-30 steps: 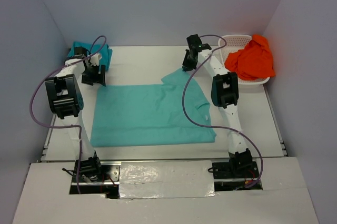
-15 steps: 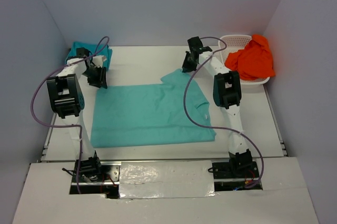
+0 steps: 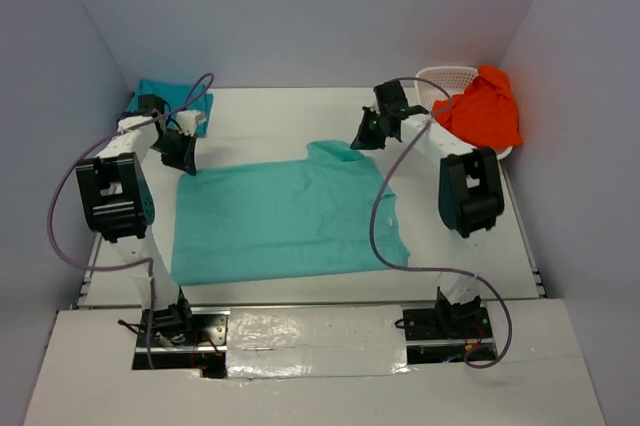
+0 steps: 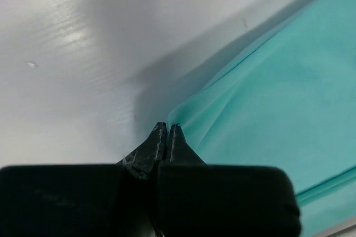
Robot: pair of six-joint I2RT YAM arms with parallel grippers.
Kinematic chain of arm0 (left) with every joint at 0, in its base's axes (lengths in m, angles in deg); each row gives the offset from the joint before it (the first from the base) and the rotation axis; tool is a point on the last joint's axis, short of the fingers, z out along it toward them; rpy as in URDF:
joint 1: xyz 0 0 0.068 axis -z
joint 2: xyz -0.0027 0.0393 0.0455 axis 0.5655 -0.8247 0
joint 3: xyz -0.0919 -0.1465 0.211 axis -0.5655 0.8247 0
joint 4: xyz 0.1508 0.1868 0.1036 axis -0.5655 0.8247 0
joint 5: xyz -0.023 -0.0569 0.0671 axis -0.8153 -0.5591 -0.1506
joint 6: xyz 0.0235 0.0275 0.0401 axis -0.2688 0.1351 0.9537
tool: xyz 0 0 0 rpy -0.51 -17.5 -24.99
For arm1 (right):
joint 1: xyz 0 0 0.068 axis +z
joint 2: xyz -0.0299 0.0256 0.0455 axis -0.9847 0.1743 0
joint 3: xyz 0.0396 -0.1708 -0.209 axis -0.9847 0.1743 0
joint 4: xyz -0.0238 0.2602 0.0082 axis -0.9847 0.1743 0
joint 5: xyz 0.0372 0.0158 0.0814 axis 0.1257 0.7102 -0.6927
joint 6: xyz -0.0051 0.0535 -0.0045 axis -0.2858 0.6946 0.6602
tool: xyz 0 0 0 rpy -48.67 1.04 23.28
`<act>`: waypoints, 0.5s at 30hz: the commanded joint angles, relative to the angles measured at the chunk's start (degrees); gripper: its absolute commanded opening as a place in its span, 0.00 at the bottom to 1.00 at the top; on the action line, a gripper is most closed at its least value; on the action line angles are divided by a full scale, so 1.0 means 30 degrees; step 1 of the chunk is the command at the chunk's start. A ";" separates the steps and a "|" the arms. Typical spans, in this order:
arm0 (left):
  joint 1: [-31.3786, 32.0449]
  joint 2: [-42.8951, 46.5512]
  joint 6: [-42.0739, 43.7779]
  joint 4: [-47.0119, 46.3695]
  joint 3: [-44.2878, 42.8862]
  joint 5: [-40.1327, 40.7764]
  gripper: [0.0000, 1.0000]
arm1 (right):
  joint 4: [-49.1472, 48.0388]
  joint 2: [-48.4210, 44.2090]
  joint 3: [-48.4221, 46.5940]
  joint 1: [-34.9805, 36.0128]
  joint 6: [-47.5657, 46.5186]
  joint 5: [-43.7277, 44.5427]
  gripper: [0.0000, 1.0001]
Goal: Fold and stack the t-shirts
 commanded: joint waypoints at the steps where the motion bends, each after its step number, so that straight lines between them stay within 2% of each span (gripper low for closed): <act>1: 0.0099 0.4048 0.4688 0.0498 0.1397 -0.1171 0.00 | -0.2738 -0.4684 0.2722 0.0104 -0.0758 -0.1140 0.00; 4: 0.0099 0.6480 0.8117 0.1170 0.4180 -0.1202 0.00 | -0.3208 -0.7821 0.7285 0.0133 -0.0875 -0.1286 0.00; 8: 0.0129 0.8481 1.1953 0.2459 0.8042 -0.0383 0.00 | -0.3296 -1.0838 1.1075 0.0338 -0.0759 -0.1433 0.00; 15: 0.0158 1.0649 1.3749 0.2991 1.1654 0.1141 0.00 | -0.3704 -1.3303 1.5590 0.0368 -0.0408 -0.0935 0.00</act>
